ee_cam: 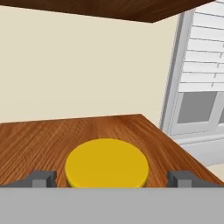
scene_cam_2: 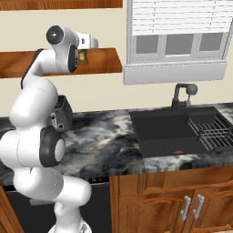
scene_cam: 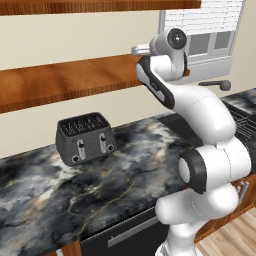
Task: Collect the turmeric, ketchup, and shaker from the cabinet and place them next to the stove.
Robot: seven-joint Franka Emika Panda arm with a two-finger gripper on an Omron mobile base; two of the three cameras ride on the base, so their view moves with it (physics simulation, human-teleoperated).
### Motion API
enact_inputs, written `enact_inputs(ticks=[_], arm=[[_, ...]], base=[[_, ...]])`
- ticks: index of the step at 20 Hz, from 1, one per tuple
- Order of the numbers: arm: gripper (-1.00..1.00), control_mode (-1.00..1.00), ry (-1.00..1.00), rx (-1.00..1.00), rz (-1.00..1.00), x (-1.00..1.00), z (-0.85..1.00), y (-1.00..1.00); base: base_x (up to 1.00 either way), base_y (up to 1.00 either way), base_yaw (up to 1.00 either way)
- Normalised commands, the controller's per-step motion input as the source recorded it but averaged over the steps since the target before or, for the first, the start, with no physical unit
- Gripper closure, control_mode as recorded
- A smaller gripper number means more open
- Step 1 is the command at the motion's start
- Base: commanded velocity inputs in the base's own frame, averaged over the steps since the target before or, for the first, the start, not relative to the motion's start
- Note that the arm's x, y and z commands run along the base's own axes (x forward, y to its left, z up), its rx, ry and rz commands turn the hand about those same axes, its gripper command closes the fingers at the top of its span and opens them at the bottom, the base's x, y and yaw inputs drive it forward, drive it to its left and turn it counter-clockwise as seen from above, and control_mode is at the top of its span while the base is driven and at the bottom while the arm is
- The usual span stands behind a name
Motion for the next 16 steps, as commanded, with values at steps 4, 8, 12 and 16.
enact_inputs(ticks=[4, 8, 12, 16], arm=[[-1.0, -1.0, 0.01, 0.0, 0.0, 0.1, 0.0, 0.01], [1.0, -1.0, 0.03, 0.0, 0.0, 0.08, -0.06, 0.05], [1.0, -1.0, 0.01, 0.0, 0.0, 0.02, -0.08, 0.02], [1.0, -1.0, 0.03, 0.0, 0.0, 0.0, -0.07, 0.01]], base=[[0.0, 0.0, 0.0], [0.0, 0.0, 0.0], [0.0, 0.0, 0.0], [0.0, 0.0, 0.0]])
